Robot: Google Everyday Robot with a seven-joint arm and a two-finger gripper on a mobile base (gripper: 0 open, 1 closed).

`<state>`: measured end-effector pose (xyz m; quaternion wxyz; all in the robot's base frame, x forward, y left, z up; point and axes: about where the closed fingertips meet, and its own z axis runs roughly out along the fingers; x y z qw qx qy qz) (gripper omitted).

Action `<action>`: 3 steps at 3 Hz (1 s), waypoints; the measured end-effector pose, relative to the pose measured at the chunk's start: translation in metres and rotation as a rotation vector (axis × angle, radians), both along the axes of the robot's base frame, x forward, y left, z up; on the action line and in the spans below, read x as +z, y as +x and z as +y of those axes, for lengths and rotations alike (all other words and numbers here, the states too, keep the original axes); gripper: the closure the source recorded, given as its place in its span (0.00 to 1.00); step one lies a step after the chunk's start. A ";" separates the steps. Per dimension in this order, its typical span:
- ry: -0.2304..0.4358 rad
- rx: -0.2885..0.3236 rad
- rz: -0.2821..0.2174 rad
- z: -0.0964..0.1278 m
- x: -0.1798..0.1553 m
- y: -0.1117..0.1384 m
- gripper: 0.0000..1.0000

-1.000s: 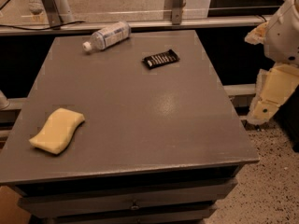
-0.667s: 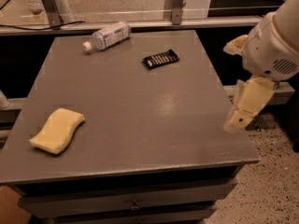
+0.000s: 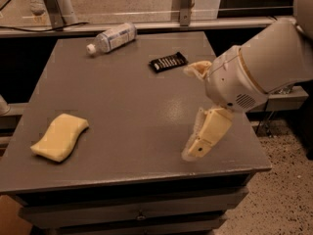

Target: Move sponge near rxbar chocolate

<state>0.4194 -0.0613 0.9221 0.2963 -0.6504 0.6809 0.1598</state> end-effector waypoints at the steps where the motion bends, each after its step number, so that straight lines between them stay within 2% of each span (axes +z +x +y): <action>1: 0.072 0.018 0.013 0.018 0.011 -0.008 0.00; 3: 0.085 0.023 -0.007 0.024 0.008 -0.008 0.00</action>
Offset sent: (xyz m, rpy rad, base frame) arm -0.0080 0.0181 0.0093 0.0713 0.0120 0.0206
